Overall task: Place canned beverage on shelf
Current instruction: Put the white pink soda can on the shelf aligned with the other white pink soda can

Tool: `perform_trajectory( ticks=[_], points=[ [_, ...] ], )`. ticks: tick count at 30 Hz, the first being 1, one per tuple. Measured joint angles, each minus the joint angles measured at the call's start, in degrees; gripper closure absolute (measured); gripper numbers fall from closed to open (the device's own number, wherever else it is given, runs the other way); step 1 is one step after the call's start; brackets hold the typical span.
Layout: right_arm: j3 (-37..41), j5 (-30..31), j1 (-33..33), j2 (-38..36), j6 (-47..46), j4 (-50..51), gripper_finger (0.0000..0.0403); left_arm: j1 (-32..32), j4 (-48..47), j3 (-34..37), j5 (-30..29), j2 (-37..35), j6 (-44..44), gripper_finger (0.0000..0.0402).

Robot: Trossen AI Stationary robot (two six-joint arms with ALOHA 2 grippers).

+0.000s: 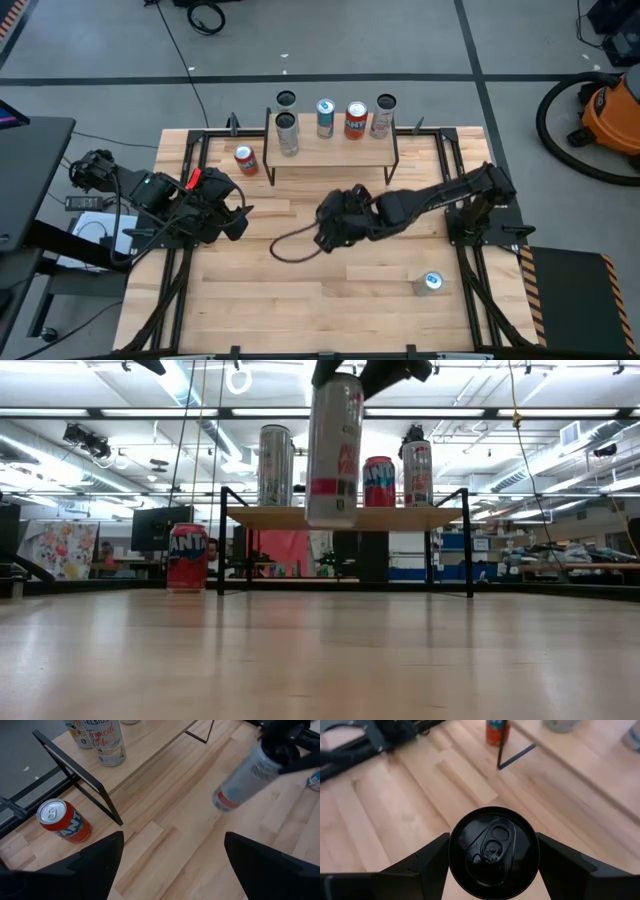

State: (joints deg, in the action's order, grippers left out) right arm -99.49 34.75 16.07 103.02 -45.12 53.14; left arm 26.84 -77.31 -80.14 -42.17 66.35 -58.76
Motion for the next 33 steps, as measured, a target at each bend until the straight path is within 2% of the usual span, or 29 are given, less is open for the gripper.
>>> perform_trajectory(
  ticks=[22, 33],
  points=[
    [-26.4, -1.1, -14.7, -0.1, -4.3, 26.5, 0.0137, 0.0, 0.0, 0.0, 0.0, 0.0, 0.0, 0.0044],
    [-33.0, -3.7, -22.5, -0.1, -6.4, 36.2, 0.0137, 0.0, 1.2, 0.0, 2.0, 0.0, 0.0, 0.0044]
  ],
)
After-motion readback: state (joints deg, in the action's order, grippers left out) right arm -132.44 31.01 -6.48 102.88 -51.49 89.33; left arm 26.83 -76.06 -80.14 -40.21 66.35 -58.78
